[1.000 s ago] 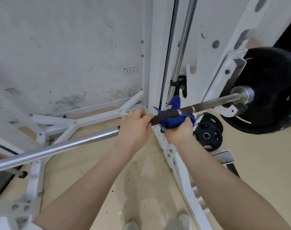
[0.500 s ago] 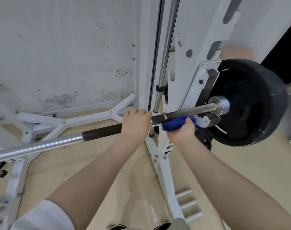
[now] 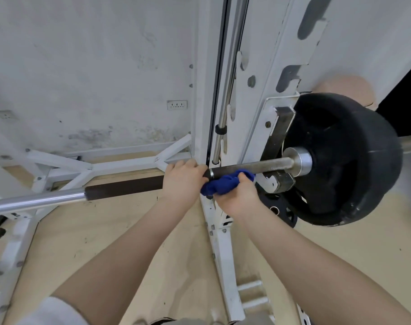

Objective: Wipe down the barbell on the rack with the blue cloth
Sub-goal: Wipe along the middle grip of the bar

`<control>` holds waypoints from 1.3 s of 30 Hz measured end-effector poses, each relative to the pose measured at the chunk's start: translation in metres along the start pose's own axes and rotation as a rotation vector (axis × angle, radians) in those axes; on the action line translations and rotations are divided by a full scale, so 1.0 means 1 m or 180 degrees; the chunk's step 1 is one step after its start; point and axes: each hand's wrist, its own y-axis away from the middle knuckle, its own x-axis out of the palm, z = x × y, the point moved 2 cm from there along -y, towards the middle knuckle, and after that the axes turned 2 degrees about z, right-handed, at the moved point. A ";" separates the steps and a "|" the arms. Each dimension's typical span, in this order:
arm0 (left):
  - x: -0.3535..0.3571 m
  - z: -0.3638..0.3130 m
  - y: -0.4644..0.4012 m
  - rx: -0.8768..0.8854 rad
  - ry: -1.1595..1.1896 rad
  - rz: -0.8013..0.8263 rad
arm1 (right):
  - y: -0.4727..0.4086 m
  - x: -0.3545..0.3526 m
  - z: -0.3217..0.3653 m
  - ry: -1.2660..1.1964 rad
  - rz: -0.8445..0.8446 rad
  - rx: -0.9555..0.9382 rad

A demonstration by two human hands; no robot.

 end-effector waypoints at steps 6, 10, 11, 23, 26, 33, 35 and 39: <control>0.001 0.001 0.001 -0.0065 0.0183 -0.0022 | -0.004 -0.016 0.033 -0.0132 -0.0452 -0.0501; 0.002 0.001 0.002 -0.0084 0.0091 -0.0135 | 0.015 0.002 0.009 0.0521 -0.0731 -0.0452; 0.002 0.002 0.002 -0.0087 0.0103 -0.0127 | 0.023 0.003 0.005 0.0812 -0.0678 -0.0776; -0.016 0.050 0.021 0.0126 0.0630 0.0095 | 0.006 0.009 0.036 0.6407 -0.1312 -0.3787; -0.021 0.066 0.028 0.0105 0.0515 0.0144 | 0.004 0.024 -0.001 0.6596 -0.0391 -0.4164; -0.019 0.091 0.042 0.0047 0.0586 0.0189 | -0.001 0.025 0.038 0.6431 -0.1287 -0.3732; -0.019 0.101 0.048 0.0006 0.0653 0.0148 | -0.005 0.039 -0.001 0.6563 -0.0885 -0.3942; -0.022 0.127 0.061 -0.0107 0.0727 0.0032 | 0.009 0.068 -0.085 0.6412 0.0234 -0.3991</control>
